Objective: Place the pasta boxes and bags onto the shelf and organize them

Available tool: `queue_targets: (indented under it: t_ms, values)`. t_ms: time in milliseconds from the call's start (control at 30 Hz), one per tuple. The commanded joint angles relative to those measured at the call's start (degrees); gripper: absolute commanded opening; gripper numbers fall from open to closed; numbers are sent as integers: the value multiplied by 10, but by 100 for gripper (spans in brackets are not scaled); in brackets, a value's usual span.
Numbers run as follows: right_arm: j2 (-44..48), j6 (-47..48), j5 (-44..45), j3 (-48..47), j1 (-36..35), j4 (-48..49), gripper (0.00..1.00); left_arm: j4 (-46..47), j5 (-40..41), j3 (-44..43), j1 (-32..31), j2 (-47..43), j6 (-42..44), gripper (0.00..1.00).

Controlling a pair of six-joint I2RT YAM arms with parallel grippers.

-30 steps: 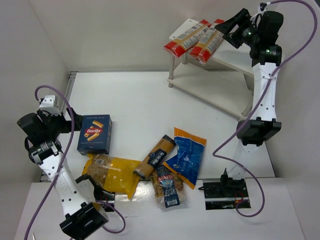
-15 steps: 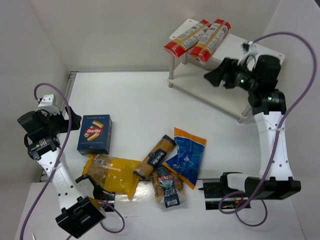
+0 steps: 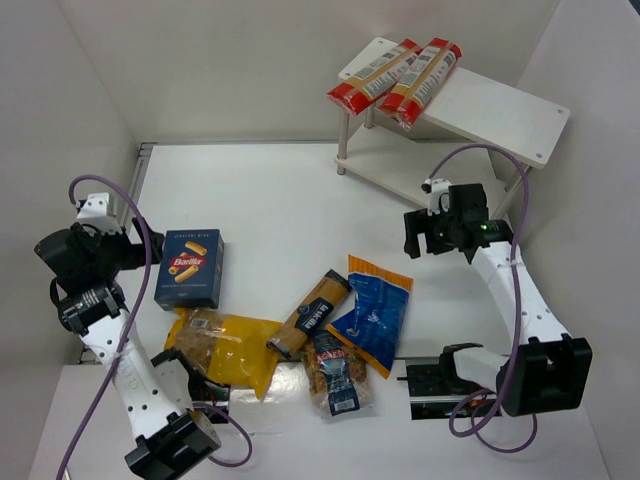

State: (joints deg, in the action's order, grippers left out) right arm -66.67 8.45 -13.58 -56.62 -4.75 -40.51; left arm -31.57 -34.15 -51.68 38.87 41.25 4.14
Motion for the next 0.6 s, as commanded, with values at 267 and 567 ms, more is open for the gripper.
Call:
queue_targets:
  t_ms: [267, 567]
  values:
    - [66, 10, 117, 29, -4, 82, 94, 2, 7, -21, -12, 15, 4, 99]
    - [52, 15, 105, 24, -4, 82, 94, 7, 7, -16, -17, 4, -1, 99]
